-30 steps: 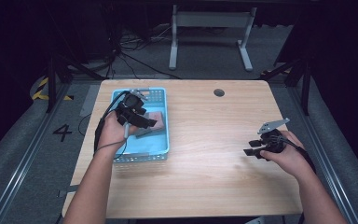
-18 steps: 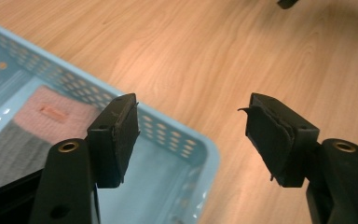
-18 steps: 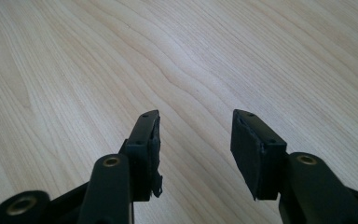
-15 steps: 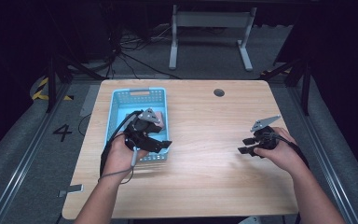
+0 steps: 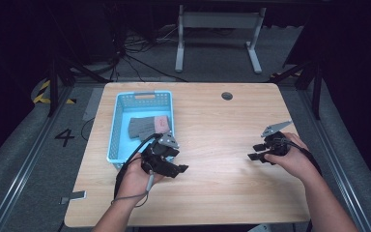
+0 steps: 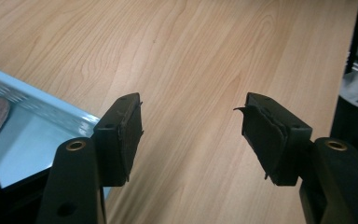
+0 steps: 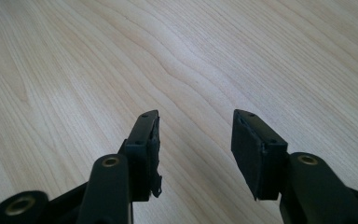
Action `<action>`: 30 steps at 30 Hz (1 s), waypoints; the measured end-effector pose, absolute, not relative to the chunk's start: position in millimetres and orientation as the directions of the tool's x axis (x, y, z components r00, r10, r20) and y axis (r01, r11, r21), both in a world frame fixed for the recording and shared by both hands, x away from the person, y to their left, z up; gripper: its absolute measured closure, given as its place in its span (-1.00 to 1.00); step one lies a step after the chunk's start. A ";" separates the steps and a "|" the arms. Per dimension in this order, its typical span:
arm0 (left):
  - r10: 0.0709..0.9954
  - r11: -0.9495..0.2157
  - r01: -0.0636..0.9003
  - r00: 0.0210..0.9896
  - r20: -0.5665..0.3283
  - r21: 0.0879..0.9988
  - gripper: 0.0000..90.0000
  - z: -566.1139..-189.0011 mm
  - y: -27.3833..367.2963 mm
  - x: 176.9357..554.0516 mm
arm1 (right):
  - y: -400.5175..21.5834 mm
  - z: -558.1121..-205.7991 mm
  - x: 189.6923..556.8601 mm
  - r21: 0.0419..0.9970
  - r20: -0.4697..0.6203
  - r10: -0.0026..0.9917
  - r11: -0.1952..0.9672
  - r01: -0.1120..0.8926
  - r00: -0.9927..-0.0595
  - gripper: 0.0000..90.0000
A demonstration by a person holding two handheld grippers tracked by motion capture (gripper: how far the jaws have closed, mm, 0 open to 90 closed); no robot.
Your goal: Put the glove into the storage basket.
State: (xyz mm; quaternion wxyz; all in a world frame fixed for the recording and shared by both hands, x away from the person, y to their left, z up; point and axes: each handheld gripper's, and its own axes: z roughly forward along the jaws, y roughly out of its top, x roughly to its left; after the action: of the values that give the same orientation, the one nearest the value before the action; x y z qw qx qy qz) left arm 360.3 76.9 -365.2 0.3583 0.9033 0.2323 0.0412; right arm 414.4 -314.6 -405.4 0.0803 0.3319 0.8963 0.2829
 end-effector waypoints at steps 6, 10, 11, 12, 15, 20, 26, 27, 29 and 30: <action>0.409 -0.659 0.373 0.907 -0.105 0.654 -0.09 -386.0 61.0 353.0 | -316.0 -406.6 414.0 0.557 0.042 0.646 0.618 0.555 -0.762 0.18; 0.395 -0.656 0.387 0.908 -0.142 0.648 -0.09 -397.9 54.7 352.9 | -316.4 -408.3 414.4 0.554 0.047 0.646 0.618 0.558 -0.762 0.18; 0.392 -0.650 0.395 0.906 -0.159 0.649 -0.10 -401.0 53.9 352.8 | -316.5 -408.6 414.5 0.554 0.047 0.646 0.618 0.558 -0.762 0.18; 0.388 -0.643 0.403 0.904 -0.177 0.651 -0.10 -404.7 53.1 352.3 | -316.8 -408.9 414.6 0.553 0.047 0.646 0.618 0.558 -0.762 0.18; 0.396 -0.643 0.408 0.901 -0.175 0.648 -0.09 -417.6 49.1 350.0 | -317.0 -409.9 414.9 0.550 0.046 0.647 0.619 0.560 -0.761 0.18; 0.413 -0.651 0.411 0.897 -0.157 0.638 -0.10 -431.7 42.7 348.8 | -316.6 -410.9 414.4 0.547 0.045 0.647 0.621 0.561 -0.761 0.18; 0.433 -0.673 0.398 0.895 -0.104 0.623 -0.09 -444.0 35.3 348.7 | -314.9 -413.8 414.0 0.539 0.045 0.643 0.629 0.561 -0.765 0.18; 0.425 -0.695 0.385 0.901 -0.086 0.607 -0.09 -445.4 33.6 348.6 | -314.3 -414.4 413.9 0.534 0.049 0.645 0.629 0.565 -0.763 0.18; 0.421 -0.711 0.370 0.905 -0.059 0.598 -0.12 -446.8 29.5 346.9 | -313.9 -415.8 413.5 0.533 0.052 0.646 0.627 0.568 -0.762 0.18; 0.416 -0.716 0.363 0.908 -0.053 0.596 -0.12 -446.8 28.0 346.2 | -313.9 -416.8 413.5 0.531 0.052 0.645 0.629 0.569 -0.762 0.18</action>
State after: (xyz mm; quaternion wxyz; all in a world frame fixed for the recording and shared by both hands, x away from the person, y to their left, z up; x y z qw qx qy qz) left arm 346.2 28.0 -446.8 0.3124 0.9253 0.2107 0.0425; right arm 413.5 -313.9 -416.8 0.0716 0.3374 0.8996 0.2680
